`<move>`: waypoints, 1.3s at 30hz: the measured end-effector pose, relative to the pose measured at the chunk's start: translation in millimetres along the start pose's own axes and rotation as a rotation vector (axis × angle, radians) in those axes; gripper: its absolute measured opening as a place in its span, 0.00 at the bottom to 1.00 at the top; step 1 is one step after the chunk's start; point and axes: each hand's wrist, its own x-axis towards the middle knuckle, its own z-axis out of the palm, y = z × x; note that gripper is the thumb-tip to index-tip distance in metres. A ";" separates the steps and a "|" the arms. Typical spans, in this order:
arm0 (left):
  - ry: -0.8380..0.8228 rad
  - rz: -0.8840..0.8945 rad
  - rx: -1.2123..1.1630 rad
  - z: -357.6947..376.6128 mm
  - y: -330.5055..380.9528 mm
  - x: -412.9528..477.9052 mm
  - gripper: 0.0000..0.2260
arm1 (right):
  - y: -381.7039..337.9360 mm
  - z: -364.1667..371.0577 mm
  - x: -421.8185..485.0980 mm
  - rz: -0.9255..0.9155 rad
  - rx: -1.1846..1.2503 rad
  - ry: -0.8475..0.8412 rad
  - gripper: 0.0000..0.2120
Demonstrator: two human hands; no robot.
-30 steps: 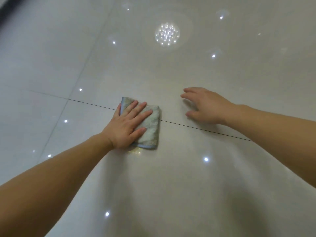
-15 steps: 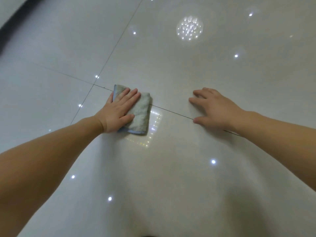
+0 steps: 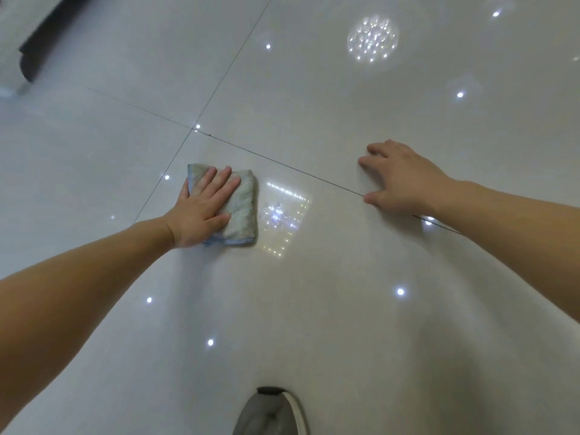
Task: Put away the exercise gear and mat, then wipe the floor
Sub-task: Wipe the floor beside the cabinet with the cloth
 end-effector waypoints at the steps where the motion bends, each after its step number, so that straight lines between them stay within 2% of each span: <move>1: -0.032 0.015 0.020 1.0 -0.7 -5.8 0.35 | 0.0 0.1 -0.4 -0.005 -0.004 0.004 0.36; 7: -0.083 0.097 0.067 16.9 7.3 -50.8 0.35 | -0.5 1.5 -2.1 -0.020 -0.030 -0.001 0.35; 19: -0.062 0.024 0.028 38.0 49.1 -62.9 0.36 | -4.6 -11.3 -20.9 -0.073 -0.045 -0.012 0.39; 39: -0.182 0.217 0.099 70.4 296.8 -51.0 0.36 | 110.2 -12.1 -180.6 0.070 -0.010 -0.045 0.39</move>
